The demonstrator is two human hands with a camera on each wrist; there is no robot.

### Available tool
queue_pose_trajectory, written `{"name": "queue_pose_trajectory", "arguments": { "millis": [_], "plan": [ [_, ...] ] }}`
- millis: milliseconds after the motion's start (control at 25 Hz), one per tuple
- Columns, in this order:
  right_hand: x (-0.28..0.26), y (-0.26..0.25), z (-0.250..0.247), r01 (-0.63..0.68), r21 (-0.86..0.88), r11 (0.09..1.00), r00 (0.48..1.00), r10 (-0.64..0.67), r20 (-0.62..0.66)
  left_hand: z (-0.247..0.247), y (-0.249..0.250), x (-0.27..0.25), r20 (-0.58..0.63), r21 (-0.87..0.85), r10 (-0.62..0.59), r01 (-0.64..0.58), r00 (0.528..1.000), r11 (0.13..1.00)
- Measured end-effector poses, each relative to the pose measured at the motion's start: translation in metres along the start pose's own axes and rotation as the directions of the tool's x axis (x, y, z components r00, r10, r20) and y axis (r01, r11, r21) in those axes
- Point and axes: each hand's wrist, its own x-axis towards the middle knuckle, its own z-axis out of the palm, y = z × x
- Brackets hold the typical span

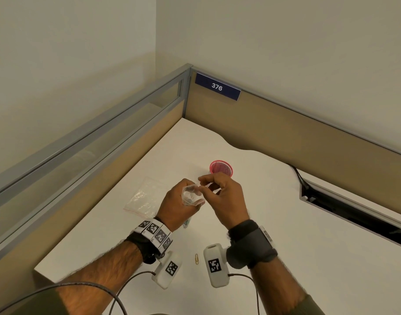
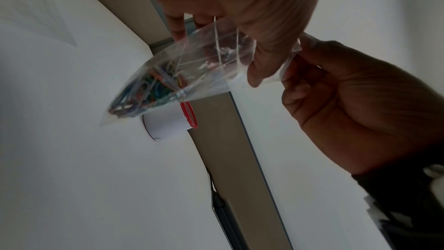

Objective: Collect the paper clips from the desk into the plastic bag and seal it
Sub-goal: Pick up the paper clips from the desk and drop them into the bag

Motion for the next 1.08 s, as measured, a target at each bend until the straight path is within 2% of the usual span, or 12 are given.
{"name": "queue_pose_trajectory", "arguments": {
  "millis": [80, 160, 200, 280, 360, 440, 520, 680, 880, 1080],
  "plan": [
    [-0.002, 0.007, -0.003, 0.009, 0.017, 1.000, 0.997, -0.008, -0.079, 0.000, -0.002, 0.000, -0.008, -0.008, 0.012, -0.012, 1.000, 1.000],
    [-0.009, 0.025, -0.008, -0.031, -0.037, 0.999, 0.993, 0.026, -0.119, -0.001, -0.003, -0.001, -0.019, -0.020, 0.012, -0.012, 1.000, 1.000],
    [-0.015, 0.040, -0.009, -0.083, -0.091, 0.992, 0.992, 0.073, -0.104, -0.002, -0.003, -0.001, -0.027, -0.031, 0.010, -0.011, 1.000, 0.999],
    [-0.036, 0.077, -0.002, -0.234, -0.232, 0.944, 0.970, 0.242, 0.006, -0.004, -0.004, -0.001, -0.043, -0.051, 0.003, -0.005, 0.999, 0.999],
    [-0.065, 0.110, 0.012, -0.349, -0.415, 0.840, 0.879, 0.447, 0.165, -0.003, -0.005, -0.001, -0.053, -0.061, 0.000, -0.003, 0.999, 0.998],
    [-0.091, 0.127, 0.029, -0.333, -0.548, 0.767, 0.792, 0.543, 0.279, -0.003, -0.007, -0.001, -0.059, -0.063, -0.003, -0.001, 0.998, 0.998],
    [-0.106, 0.130, 0.045, -0.271, -0.601, 0.752, 0.785, 0.534, 0.313, -0.003, -0.009, -0.002, -0.055, -0.066, -0.003, -0.001, 0.998, 0.998],
    [-0.111, 0.119, 0.072, -0.219, -0.590, 0.777, 0.820, 0.475, 0.321, -0.001, -0.010, -0.002, -0.049, -0.080, 0.003, -0.006, 0.999, 0.997],
    [-0.109, 0.112, 0.084, -0.036, -0.623, 0.782, 0.891, 0.307, 0.334, -0.001, -0.004, 0.001, -0.043, -0.072, 0.028, -0.031, 0.999, 0.997],
    [-0.092, 0.117, 0.076, -0.052, -0.632, 0.773, 0.870, 0.345, 0.352, -0.006, -0.007, 0.002, -0.046, -0.059, 0.009, -0.012, 0.999, 0.998]
  ]
}}
